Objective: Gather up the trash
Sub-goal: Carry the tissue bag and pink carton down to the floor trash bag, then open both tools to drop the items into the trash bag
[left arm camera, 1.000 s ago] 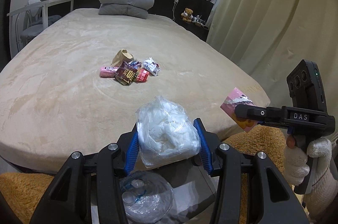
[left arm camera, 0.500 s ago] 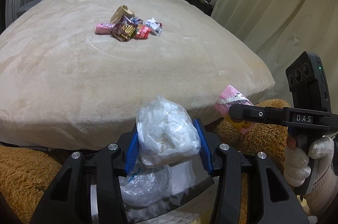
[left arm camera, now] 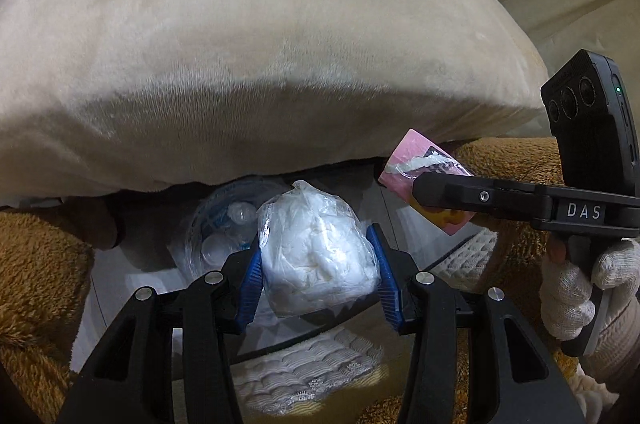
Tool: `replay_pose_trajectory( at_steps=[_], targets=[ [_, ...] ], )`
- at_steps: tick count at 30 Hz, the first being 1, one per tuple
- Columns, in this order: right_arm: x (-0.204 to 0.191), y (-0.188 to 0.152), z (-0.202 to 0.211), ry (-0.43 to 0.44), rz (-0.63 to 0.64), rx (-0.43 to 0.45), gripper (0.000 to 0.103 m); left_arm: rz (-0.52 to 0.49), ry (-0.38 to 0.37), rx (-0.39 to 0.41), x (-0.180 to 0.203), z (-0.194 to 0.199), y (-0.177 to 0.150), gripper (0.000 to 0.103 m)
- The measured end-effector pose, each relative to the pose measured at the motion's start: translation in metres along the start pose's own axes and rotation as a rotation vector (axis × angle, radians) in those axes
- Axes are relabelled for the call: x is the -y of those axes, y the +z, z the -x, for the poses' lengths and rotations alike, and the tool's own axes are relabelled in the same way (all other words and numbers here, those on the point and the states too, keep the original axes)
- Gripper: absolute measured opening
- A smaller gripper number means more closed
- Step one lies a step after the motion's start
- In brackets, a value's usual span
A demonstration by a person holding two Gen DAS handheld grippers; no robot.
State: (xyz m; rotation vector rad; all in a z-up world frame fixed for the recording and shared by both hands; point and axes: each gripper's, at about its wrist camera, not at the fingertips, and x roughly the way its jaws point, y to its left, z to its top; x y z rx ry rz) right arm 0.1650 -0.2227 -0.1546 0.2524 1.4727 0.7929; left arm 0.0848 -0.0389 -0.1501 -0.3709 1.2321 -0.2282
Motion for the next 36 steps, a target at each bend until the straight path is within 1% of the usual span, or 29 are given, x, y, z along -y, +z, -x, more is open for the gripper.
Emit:
replay_pose_trajectory(
  at_steps=[7, 14, 16, 17, 18, 19, 20, 21, 22, 24, 26, 30, 32, 34, 36],
  targets=[
    [0.011, 0.001, -0.023, -0.019, -0.034, -0.083, 0.033, 0.036, -0.011, -0.132, -0.008, -0.033, -0.013, 0.047],
    [0.017, 0.007, -0.035, -0.049, -0.07, -0.129, 0.033, 0.096, -0.003, -0.218, -0.022, -0.051, -0.014, 0.047],
    [0.019, 0.009, -0.036, -0.053, -0.084, -0.137, 0.033, 0.095, 0.008, -0.25, -0.021, -0.054, -0.016, 0.048],
    [0.019, 0.01, -0.036, -0.054, -0.091, -0.14, 0.034, 0.089, 0.01, -0.25, -0.02, -0.053, -0.016, 0.049],
    [0.02, 0.01, -0.035, -0.051, -0.096, -0.137, 0.035, 0.087, 0.006, -0.242, -0.019, -0.051, -0.015, 0.05],
    [0.02, 0.011, -0.035, -0.055, -0.1, -0.133, 0.036, 0.08, 0.016, -0.238, -0.018, -0.05, -0.015, 0.061],
    [0.02, 0.012, -0.034, -0.061, -0.102, -0.132, 0.041, 0.075, 0.029, -0.232, -0.018, -0.048, -0.015, 0.068],
    [0.022, 0.011, -0.035, -0.067, -0.105, -0.129, 0.047, 0.076, 0.036, -0.22, -0.019, -0.045, -0.015, 0.078],
    [0.022, 0.011, -0.034, -0.07, -0.108, -0.123, 0.055, 0.082, 0.038, -0.213, -0.02, -0.043, -0.015, 0.08],
    [0.021, 0.011, -0.03, -0.077, -0.106, -0.11, 0.055, 0.098, 0.058, -0.202, -0.023, -0.039, -0.016, 0.08],
    [0.02, 0.012, -0.022, -0.07, -0.103, -0.083, 0.055, 0.107, 0.058, -0.178, -0.024, -0.033, -0.015, 0.08],
    [0.017, 0.009, -0.005, -0.034, -0.07, -0.001, 0.055, 0.097, 0.062, -0.125, -0.023, -0.023, -0.014, 0.08],
    [0.016, 0.007, 0.007, -0.033, -0.047, 0.037, 0.055, 0.093, 0.064, -0.1, -0.021, -0.017, -0.012, 0.08],
    [0.012, 0.006, 0.021, -0.04, -0.025, 0.088, 0.055, 0.087, 0.065, -0.058, -0.019, -0.008, -0.009, 0.08],
    [0.008, 0.005, 0.029, -0.03, -0.011, 0.135, 0.055, 0.076, 0.068, -0.005, -0.018, 0.005, -0.009, 0.08]
  ],
)
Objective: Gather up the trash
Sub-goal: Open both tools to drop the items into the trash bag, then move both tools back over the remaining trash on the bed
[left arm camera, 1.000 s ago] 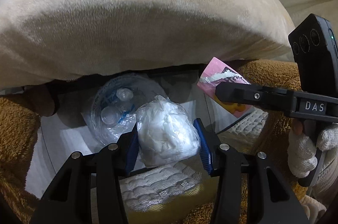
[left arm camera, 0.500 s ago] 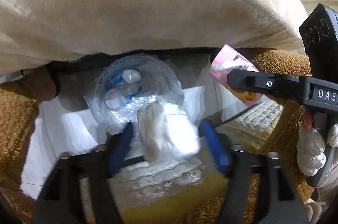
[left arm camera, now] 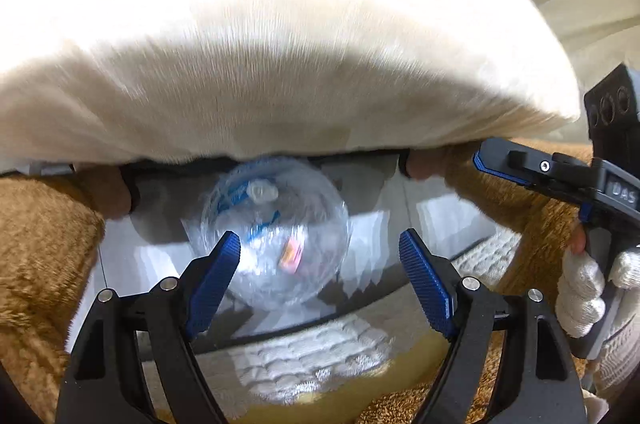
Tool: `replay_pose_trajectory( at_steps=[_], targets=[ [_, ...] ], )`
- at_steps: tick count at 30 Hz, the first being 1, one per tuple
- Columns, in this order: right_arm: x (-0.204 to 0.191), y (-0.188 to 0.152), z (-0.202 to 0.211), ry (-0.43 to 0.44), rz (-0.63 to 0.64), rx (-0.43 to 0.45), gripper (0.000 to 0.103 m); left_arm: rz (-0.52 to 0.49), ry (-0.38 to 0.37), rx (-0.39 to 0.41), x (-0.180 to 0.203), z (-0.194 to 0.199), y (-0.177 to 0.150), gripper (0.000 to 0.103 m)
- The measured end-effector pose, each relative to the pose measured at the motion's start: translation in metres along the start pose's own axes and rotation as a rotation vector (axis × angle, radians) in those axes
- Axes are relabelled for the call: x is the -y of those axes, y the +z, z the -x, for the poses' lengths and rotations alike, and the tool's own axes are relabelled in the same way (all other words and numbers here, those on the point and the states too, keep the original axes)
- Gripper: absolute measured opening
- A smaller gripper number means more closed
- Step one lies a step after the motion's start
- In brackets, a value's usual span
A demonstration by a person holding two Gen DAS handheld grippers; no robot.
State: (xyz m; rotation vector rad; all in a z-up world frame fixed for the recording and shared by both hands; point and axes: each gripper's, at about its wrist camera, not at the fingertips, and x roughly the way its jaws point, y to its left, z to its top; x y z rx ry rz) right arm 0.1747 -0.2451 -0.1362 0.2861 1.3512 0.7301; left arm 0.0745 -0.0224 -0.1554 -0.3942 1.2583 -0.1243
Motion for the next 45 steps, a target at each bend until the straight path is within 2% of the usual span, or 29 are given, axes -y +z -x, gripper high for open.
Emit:
replay_pose_trajectory(
  at_steps=[5, 10, 15, 20, 28, 29, 33, 36, 45],
  targets=[
    [-0.017, -0.006, 0.03, 0.009, 0.078, 0.114, 0.055, 0.003, -0.014, 0.097, 0.001, 0.027, 0.002, 0.08],
    [-0.036, -0.005, 0.068, -0.015, 0.185, 0.239, 0.055, -0.021, -0.027, 0.231, 0.005, 0.069, 0.012, 0.08],
    [-0.042, 0.009, 0.102, -0.02, 0.197, 0.326, 0.055, -0.04, -0.014, 0.342, 0.013, 0.111, 0.026, 0.08],
    [-0.048, 0.031, 0.123, -0.048, 0.215, 0.381, 0.055, -0.047, -0.017, 0.42, 0.012, 0.137, 0.046, 0.08],
    [-0.054, 0.082, 0.131, -0.055, 0.226, 0.425, 0.056, -0.036, 0.014, 0.454, 0.001, 0.149, 0.097, 0.08],
    [-0.053, 0.089, 0.129, -0.06, 0.224, 0.423, 0.066, -0.033, 0.02, 0.452, -0.001, 0.148, 0.103, 0.08],
    [-0.053, 0.121, 0.118, -0.082, 0.23, 0.418, 0.067, -0.012, 0.044, 0.457, -0.015, 0.145, 0.134, 0.08],
    [-0.053, 0.149, 0.105, -0.124, 0.253, 0.405, 0.068, 0.001, 0.07, 0.449, -0.028, 0.136, 0.164, 0.08],
    [-0.051, 0.229, 0.053, -0.147, 0.288, 0.333, 0.068, -0.024, 0.188, 0.386, -0.049, 0.093, 0.239, 0.08]
  ],
)
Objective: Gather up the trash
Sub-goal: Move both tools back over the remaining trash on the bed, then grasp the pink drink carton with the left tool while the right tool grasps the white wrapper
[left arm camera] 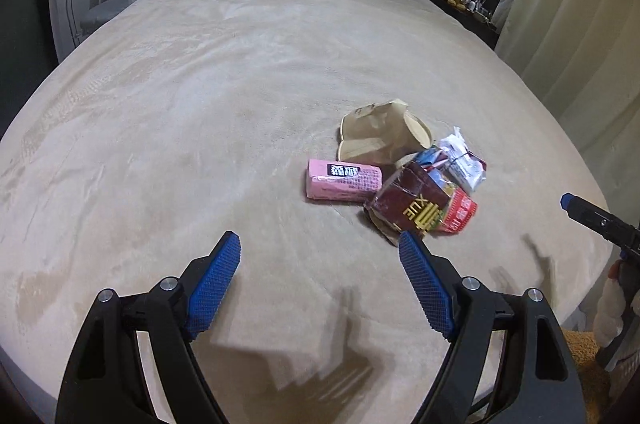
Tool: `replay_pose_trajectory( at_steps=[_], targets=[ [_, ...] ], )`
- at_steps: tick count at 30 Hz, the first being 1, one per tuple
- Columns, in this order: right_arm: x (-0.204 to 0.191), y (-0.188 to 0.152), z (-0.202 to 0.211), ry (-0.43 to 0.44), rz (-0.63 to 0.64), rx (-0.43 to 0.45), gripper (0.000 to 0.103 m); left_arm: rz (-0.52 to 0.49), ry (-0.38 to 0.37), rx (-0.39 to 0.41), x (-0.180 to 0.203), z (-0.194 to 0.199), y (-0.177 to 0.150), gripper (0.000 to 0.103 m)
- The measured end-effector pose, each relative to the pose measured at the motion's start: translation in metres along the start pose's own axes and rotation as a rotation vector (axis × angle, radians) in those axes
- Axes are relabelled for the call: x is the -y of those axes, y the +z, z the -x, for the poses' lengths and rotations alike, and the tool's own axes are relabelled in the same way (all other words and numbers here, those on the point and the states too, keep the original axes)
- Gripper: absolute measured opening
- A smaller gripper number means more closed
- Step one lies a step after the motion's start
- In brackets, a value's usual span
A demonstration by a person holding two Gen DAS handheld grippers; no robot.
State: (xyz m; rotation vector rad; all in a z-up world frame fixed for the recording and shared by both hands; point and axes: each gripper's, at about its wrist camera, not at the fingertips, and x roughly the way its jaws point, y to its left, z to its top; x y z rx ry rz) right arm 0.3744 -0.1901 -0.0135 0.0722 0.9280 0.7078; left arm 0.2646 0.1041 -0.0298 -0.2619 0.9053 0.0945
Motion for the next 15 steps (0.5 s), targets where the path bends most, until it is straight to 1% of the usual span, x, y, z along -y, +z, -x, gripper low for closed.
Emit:
replay_pose_trajectory(
  at_steps=[5, 8, 13, 15],
  targets=[
    [0.012, 0.024, -0.046, -0.001, -0.007, -0.051, 0.068, -0.057, 0.038, -0.013, 0.006, -0.029, 0.022, 0.08],
    [0.019, 0.038, -0.071, -0.008, -0.017, -0.075, 0.068, -0.098, 0.1, -0.007, 0.009, -0.048, 0.034, 0.08],
    [0.023, 0.048, -0.104, -0.002, -0.007, -0.105, 0.068, -0.116, 0.054, -0.058, 0.014, -0.078, 0.039, 0.08],
    [0.025, 0.049, -0.116, -0.004, -0.008, -0.129, 0.068, -0.134, 0.035, -0.065, 0.019, -0.082, 0.037, 0.08]
  ],
)
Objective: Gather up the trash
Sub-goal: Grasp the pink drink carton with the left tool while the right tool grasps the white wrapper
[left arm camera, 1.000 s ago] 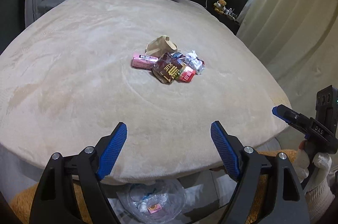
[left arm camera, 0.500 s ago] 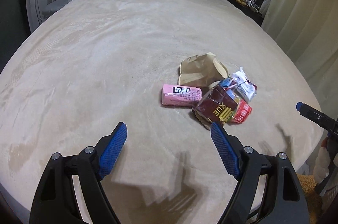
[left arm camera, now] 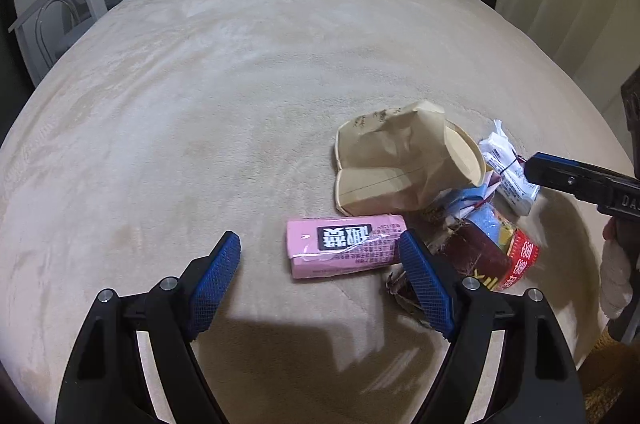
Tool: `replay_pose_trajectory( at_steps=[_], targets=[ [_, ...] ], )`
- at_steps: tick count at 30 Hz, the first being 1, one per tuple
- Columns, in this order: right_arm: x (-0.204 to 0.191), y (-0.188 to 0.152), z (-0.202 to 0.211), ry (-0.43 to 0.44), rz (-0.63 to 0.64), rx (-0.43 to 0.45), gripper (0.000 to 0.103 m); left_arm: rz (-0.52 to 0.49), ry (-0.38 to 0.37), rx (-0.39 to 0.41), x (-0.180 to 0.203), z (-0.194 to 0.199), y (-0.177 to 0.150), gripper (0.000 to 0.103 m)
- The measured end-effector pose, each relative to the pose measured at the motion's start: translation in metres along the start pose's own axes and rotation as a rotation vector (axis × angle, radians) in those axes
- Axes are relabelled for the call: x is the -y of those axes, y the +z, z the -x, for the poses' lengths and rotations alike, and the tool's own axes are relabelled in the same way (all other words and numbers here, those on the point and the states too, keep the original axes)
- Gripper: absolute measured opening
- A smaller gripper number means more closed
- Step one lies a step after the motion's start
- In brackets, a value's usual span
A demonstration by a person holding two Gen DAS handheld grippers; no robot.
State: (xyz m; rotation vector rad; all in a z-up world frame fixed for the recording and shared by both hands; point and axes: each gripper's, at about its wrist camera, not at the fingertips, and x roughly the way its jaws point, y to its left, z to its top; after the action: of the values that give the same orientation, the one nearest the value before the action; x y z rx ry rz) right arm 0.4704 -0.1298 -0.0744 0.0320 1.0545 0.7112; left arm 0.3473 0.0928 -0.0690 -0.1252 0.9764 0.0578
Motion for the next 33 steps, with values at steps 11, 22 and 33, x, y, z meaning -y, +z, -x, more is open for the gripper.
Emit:
replay_pose_trajectory(
  at_steps=[11, 22, 33],
  targets=[
    [-0.011, -0.004, -0.016, -0.025, 0.072, -0.033, 0.038, -0.015, 0.031, -0.048, 0.012, -0.019, 0.005, 0.08],
    [-0.012, -0.014, 0.02, -0.023, 0.064, 0.031, 0.036, -0.04, 0.039, -0.043, 0.011, -0.02, 0.004, 0.061],
    [-0.022, -0.045, 0.087, 0.017, 0.005, 0.137, 0.036, 0.062, -0.019, 0.08, 0.005, 0.038, -0.012, 0.061]
  ],
)
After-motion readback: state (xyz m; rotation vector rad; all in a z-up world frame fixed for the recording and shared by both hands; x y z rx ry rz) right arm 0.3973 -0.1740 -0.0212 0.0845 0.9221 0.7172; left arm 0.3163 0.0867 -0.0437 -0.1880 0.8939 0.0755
